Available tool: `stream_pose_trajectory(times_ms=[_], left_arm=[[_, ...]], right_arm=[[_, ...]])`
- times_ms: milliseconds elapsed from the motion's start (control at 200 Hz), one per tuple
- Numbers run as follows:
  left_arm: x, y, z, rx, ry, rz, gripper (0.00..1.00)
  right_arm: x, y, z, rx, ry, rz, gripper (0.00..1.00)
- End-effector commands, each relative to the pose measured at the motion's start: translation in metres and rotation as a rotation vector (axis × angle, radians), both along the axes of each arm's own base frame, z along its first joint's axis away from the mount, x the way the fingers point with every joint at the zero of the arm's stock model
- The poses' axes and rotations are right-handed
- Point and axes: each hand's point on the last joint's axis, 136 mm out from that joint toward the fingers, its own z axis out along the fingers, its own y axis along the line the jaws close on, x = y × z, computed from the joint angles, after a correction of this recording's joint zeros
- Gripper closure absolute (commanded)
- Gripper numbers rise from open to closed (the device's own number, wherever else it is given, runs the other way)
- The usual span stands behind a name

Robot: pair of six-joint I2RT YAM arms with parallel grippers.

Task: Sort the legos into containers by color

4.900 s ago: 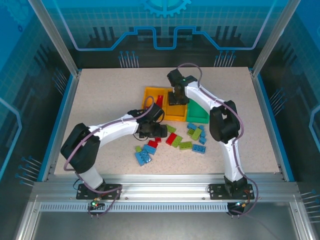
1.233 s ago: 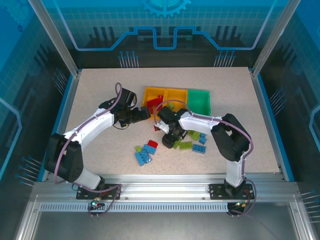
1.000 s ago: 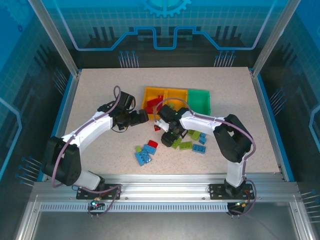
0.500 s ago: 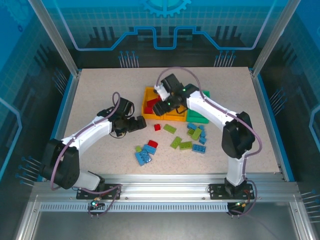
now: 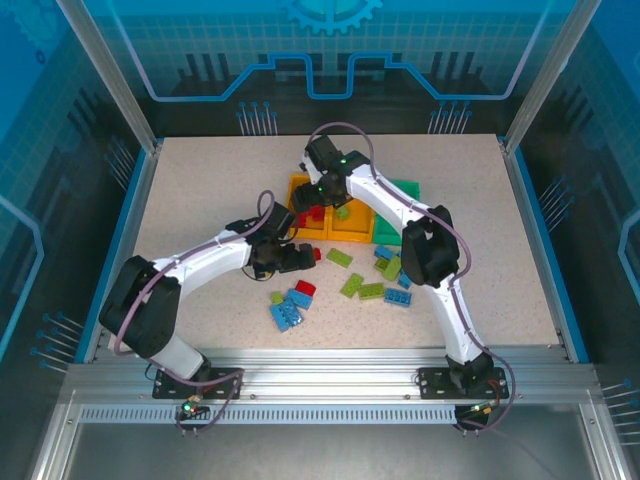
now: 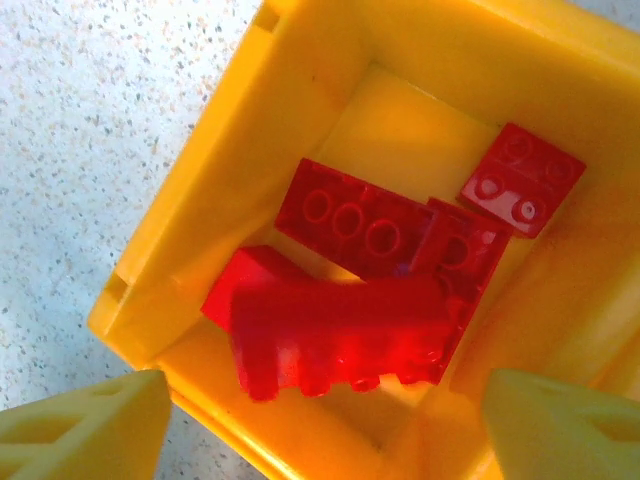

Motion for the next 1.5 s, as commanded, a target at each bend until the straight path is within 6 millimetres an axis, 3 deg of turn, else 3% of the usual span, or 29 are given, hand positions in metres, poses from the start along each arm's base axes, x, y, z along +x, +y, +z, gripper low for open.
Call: stream_pose_trajectory(times_ms=[0, 175, 405, 575, 730, 880, 1010, 1231, 1496], left_arm=[[0.012, -0.016, 0.008, -0.011, -0.024, -0.001, 0.01], [0.021, -0.038, 0.004, -0.015, -0.017, -0.029, 0.01], [0.036, -0.050, -0.012, -0.005, 0.029, 0.003, 0.01], [0.045, -0.057, -0.019, 0.001, 0.046, 0.001, 0.06], [0.048, -0.062, -0.025, -0.001, 0.062, -0.003, 0.22], [0.042, -0.059, -0.029, 0.013, 0.075, -0.004, 0.24], [0.039, -0.054, -0.032, 0.028, 0.079, 0.002, 0.31], [0.042, -0.055, -0.037, 0.034, 0.081, 0.003, 0.49], [0.041, -0.052, -0.047, 0.056, 0.102, -0.001, 0.50]], right_arm=[[-0.002, -0.007, 0.021, 0.020, 0.001, -0.049, 0.12], [-0.013, -0.015, 0.046, 0.047, -0.028, -0.069, 0.08], [-0.033, -0.060, 0.065, -0.009, -0.090, -0.123, 0.08], [-0.058, -0.098, 0.056, -0.090, -0.102, -0.121, 0.08], [-0.082, -0.129, 0.040, -0.163, -0.121, -0.109, 0.08], [-0.088, -0.182, 0.031, -0.129, -0.067, -0.275, 0.07], [-0.092, -0.208, 0.041, -0.086, -0.102, -0.328, 0.07], [-0.105, -0.240, 0.042, -0.109, -0.099, -0.377, 0.07], [-0.121, -0.259, 0.036, -0.099, -0.082, -0.414, 0.07]])
